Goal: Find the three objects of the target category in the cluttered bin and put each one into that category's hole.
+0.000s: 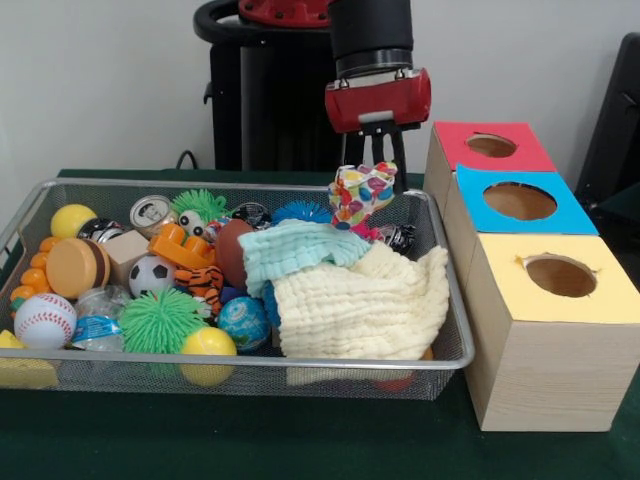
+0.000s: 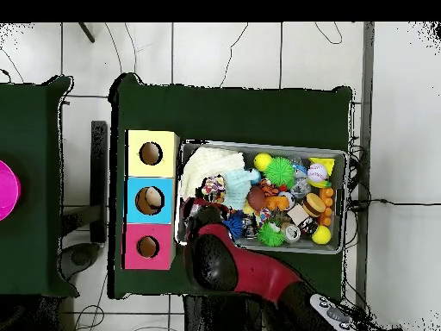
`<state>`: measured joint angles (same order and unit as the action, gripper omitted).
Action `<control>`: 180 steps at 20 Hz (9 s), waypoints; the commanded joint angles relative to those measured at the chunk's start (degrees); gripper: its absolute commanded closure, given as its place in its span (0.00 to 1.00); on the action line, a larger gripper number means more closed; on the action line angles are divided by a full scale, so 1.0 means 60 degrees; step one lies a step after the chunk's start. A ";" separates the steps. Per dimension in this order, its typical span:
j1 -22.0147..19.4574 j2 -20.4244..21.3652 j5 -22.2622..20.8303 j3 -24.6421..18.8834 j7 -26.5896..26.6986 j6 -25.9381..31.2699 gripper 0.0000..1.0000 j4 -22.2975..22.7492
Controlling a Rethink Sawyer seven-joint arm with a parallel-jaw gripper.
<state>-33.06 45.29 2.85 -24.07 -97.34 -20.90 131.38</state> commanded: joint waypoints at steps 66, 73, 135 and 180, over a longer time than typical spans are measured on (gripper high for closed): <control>-0.1185 -0.0964 -0.0125 -0.2518 -0.1761 0.1193 1.00 -0.1242; -0.0786 -0.1162 -0.0072 -0.2122 -0.1726 0.0905 1.00 -0.1559; 0.0938 -0.1117 0.0869 -0.0102 -0.1841 0.1561 1.00 -0.3009; -0.2072 0.0540 0.0130 -0.2917 -0.1048 0.5080 1.00 -0.0954</control>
<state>-42.33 48.82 4.08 -36.01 -97.34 2.04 121.84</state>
